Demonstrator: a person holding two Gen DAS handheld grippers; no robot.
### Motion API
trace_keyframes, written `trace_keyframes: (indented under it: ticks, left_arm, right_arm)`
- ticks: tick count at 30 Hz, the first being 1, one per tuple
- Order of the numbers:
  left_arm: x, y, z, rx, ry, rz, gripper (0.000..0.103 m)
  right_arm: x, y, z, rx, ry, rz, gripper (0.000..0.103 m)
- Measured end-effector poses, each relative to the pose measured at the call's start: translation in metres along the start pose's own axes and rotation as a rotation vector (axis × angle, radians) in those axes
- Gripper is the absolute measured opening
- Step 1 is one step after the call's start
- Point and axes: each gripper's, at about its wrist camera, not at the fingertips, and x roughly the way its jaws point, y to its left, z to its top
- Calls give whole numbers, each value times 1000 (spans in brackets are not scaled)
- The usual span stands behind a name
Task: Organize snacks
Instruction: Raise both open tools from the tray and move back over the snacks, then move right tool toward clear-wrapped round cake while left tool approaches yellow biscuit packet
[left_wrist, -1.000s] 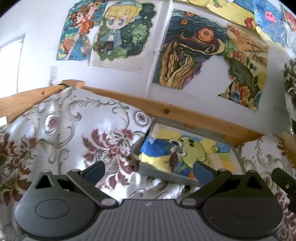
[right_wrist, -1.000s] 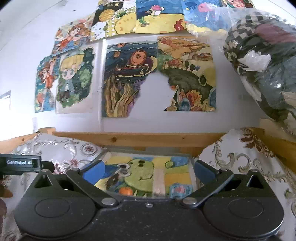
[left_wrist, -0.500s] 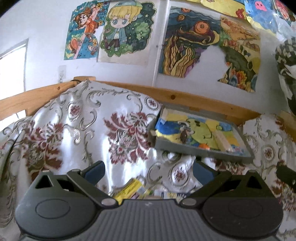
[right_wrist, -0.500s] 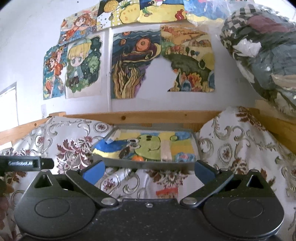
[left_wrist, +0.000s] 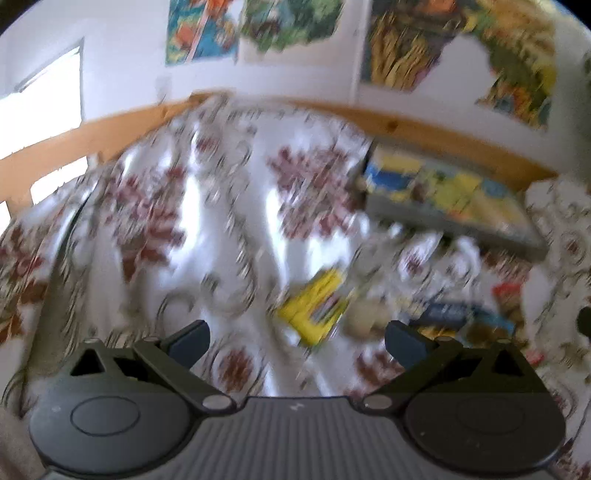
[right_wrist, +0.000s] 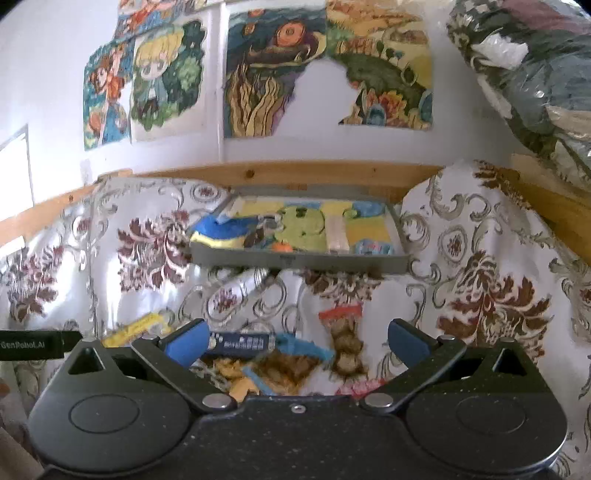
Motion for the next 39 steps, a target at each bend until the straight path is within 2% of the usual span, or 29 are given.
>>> trace_keyframes:
  ticks: [4, 11, 14, 28, 39]
  left_arm:
    - [3, 6, -2, -28, 74, 42, 103]
    - [2, 3, -4, 7, 129, 36, 103]
    - [4, 1, -5, 39, 178, 3, 103]
    - [15, -3, 0, 110, 267, 25, 103]
    - [25, -3, 7, 164, 301, 28, 103]
  right_arm:
    - [2, 4, -5, -6, 34, 9, 102]
    - [9, 9, -7, -22, 75, 16, 102]
    - [12, 11, -8, -33, 95, 19, 102]
    - [29, 22, -16, -67, 184, 46, 102]
    - [37, 31, -21, -59, 231, 121, 102]
